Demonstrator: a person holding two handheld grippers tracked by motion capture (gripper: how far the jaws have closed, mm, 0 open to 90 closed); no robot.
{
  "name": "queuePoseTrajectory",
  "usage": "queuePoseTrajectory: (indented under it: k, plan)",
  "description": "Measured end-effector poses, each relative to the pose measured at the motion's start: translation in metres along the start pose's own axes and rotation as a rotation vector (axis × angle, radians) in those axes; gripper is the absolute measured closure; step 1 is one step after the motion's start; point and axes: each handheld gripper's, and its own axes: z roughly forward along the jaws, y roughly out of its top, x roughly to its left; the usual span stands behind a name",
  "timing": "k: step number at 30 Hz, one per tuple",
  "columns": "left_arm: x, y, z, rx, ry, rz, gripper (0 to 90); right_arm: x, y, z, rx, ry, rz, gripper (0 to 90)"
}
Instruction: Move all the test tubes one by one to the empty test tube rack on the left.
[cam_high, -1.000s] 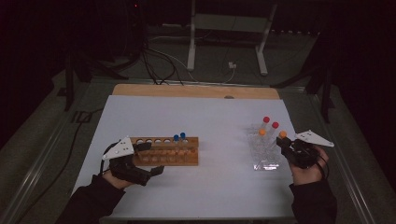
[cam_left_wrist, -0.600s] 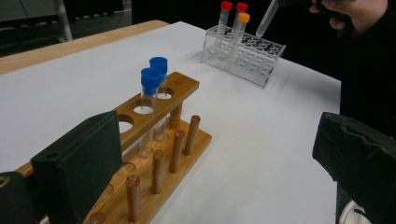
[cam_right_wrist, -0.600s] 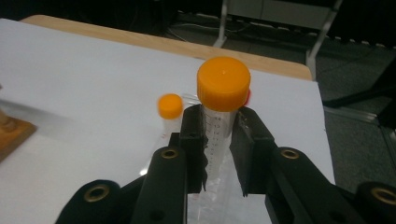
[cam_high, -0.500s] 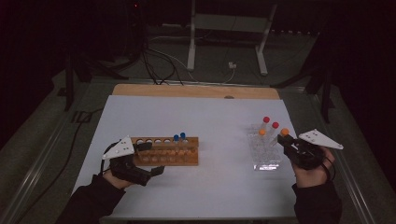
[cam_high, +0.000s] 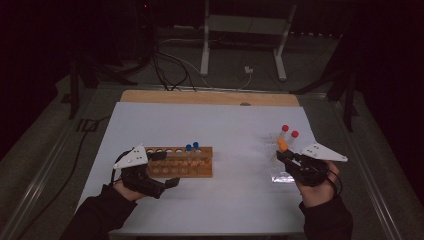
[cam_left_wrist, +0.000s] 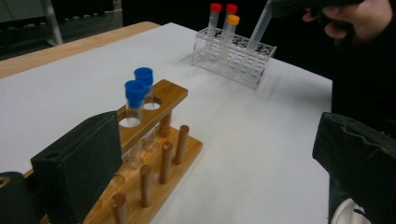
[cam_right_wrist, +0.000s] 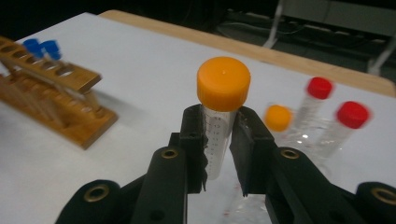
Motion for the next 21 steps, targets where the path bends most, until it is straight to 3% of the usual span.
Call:
queuePoseTrajectory:
  k: [21]
  plan:
    - [-0.012,0.025,0.038,0.027,-0.094,0.040,2.5,0.047,-0.009,0.021,0.069,0.160,-0.068,74.8]
